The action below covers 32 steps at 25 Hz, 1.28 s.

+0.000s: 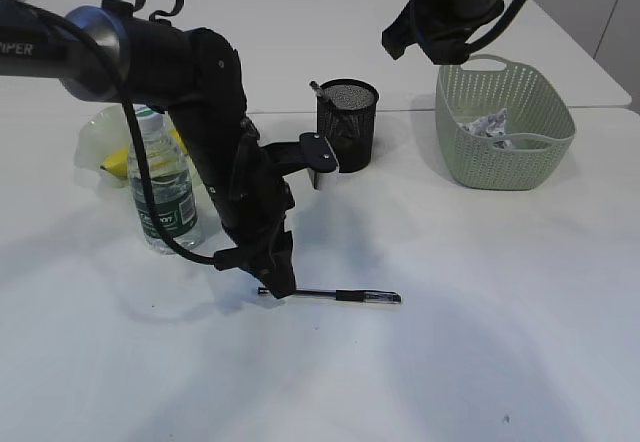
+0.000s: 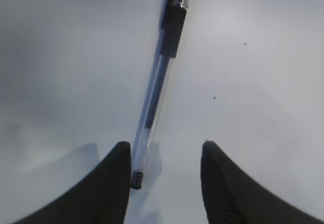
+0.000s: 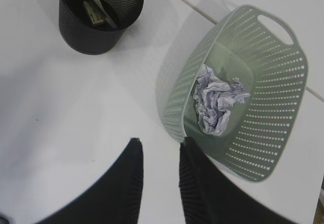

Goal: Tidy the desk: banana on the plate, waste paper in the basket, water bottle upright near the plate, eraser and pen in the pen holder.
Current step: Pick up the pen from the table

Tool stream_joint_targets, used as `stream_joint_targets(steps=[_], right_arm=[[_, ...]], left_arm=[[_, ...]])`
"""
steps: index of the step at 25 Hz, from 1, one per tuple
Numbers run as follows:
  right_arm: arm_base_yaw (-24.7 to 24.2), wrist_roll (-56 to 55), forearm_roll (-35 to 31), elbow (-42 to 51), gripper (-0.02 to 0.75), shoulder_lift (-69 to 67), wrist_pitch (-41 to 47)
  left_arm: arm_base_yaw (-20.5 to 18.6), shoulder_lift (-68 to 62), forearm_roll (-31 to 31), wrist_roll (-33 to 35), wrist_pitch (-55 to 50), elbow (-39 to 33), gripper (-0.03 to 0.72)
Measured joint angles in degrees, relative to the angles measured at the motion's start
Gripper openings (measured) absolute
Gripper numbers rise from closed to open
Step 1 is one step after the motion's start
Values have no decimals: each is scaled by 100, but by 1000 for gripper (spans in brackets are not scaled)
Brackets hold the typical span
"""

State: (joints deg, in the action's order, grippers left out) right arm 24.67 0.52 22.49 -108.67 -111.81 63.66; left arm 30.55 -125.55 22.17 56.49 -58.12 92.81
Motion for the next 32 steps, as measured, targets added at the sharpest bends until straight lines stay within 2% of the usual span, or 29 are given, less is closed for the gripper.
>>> stream_joint_targets(steps=[26, 32], right_arm=[[0, 0, 198, 0, 192, 0, 0], [0, 0, 239, 0, 192, 0, 0]], left_arm=[[0, -453, -124, 0, 21, 68, 316], [0, -467, -340, 0, 21, 106, 313]])
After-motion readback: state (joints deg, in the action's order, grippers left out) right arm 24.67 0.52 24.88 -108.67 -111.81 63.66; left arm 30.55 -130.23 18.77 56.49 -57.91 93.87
